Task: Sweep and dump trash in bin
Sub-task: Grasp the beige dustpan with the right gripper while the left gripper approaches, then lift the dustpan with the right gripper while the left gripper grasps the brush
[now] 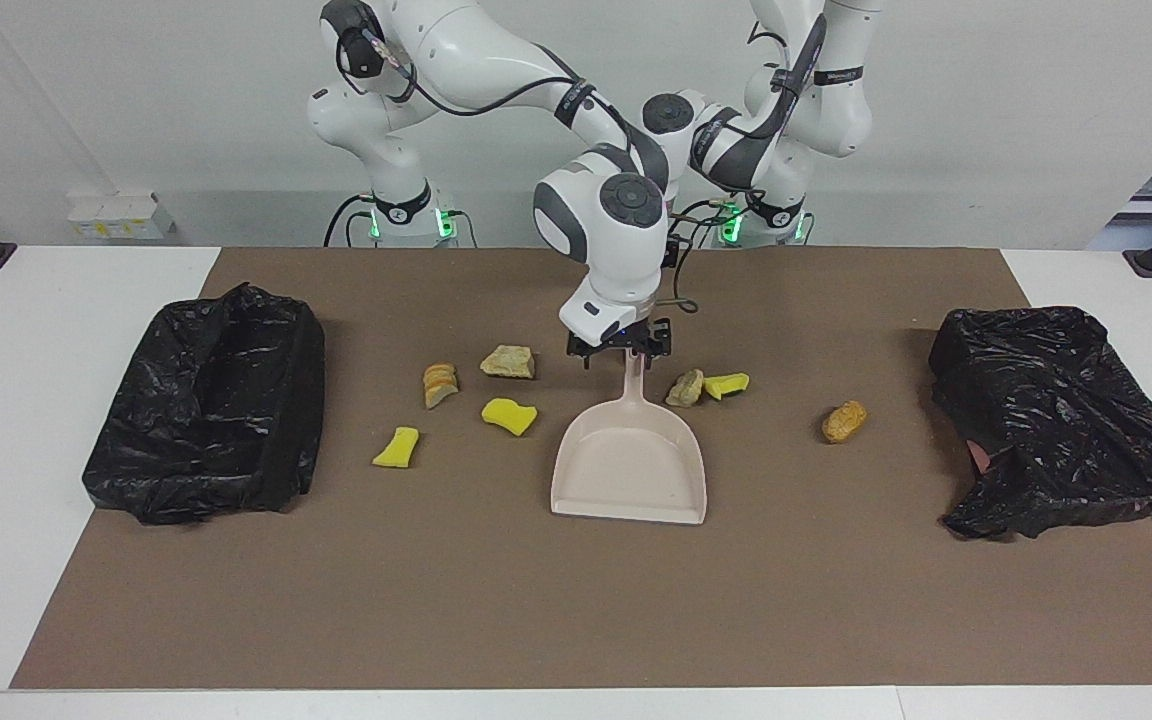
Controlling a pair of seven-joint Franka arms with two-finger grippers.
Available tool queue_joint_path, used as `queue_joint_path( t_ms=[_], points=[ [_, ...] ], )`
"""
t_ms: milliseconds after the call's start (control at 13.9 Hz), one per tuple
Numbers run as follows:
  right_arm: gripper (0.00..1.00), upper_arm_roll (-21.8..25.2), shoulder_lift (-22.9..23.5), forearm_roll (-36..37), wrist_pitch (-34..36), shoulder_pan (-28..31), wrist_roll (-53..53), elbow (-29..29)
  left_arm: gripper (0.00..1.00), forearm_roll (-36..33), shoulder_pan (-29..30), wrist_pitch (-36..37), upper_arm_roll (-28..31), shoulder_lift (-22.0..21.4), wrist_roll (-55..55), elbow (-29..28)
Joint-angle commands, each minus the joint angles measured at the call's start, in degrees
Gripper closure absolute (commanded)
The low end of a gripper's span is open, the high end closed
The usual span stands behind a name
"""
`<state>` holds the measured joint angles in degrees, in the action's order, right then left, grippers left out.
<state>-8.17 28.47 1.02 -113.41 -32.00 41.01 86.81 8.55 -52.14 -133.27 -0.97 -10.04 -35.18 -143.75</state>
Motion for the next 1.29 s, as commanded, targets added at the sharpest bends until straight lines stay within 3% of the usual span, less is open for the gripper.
queue_joint_path(
  t_ms=[0, 72, 143, 287, 359, 861, 1147, 1219],
  points=[
    [0.04, -0.01, 2.38, 0.21, -0.41, -0.34, 1.09, -1.91, 0.00, 0.33, -1.48, -0.86, 0.53, -1.30, -2.79, -1.79],
    [0.06, -0.01, 2.82, 0.13, -0.50, -0.34, 1.09, -1.91, 0.07, 0.33, -1.39, -0.68, 0.53, -1.39, -2.88, -2.06],
    [0.08, -0.01, 2.82, -0.48, -0.76, -0.34, 1.09, -1.91, 0.21, 0.33, -1.39, -0.77, 0.53, -1.56, -3.66, -2.32],
    [0.12, -0.01, 2.82, -1.10, -1.03, -0.26, 1.09, -1.74, 0.69, 0.33, -1.39, -1.47, 0.53, -2.44, -6.13, -3.64],
    [0.14, -0.09, 2.82, -1.19, -1.64, -0.25, 1.17, -1.65, 1.00, 0.33, -1.48, -1.38, 0.44, -2.62, -5.79, -4.08],
    [0.21, -0.10, 2.12, -2.77, -3.14, -0.25, 1.26, 1.34, 1.00, -0.29, -0.07, 2.12, 0.88, -3.67, -5.17, -3.47],
    [0.94, -0.01, 1.86, -5.06, -2.61, 0.09, 1.35, 1.60, 1.00, -3.97, 2.21, 10.02, 0.71, -8.32, -4.90, -3.73],
    [1.00, -0.01, 1.86, -5.06, -2.43, 0.10, 1.35, 1.52, 1.00, -5.37, 2.56, 12.83, 0.71, -9.55, -3.77, -3.73]
  ],
)
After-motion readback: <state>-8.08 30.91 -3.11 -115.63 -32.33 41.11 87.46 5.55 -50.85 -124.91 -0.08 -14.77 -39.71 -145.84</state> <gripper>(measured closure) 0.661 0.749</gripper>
